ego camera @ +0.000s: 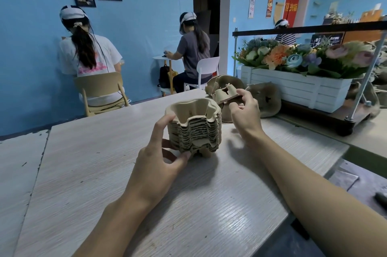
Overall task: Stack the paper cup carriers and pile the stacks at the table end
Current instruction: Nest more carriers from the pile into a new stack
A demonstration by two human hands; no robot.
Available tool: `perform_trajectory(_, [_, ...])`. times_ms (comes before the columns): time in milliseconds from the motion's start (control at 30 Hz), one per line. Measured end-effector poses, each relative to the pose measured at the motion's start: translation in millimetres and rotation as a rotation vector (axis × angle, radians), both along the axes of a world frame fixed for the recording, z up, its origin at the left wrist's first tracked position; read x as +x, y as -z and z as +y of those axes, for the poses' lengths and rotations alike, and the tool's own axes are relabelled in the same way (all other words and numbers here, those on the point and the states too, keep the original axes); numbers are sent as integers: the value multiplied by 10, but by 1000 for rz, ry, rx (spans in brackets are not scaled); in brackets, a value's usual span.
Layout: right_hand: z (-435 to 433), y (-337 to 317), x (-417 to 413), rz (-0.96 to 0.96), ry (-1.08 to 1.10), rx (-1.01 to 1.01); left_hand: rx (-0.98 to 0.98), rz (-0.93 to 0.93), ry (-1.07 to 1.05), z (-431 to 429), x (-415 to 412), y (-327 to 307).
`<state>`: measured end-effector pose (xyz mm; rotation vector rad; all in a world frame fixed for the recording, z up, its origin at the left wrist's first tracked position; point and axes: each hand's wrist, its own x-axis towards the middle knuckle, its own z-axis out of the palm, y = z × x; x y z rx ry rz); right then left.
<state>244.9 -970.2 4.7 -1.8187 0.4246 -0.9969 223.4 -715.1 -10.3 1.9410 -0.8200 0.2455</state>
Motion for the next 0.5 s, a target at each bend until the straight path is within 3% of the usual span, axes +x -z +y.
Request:
perform_trajectory(367, [-107, -59, 230, 39, -132, 147, 2, 3, -1, 15, 6, -16])
perform_trajectory(500, [-94, 48, 296, 112, -116, 69, -15, 5, -2, 20, 23, -8])
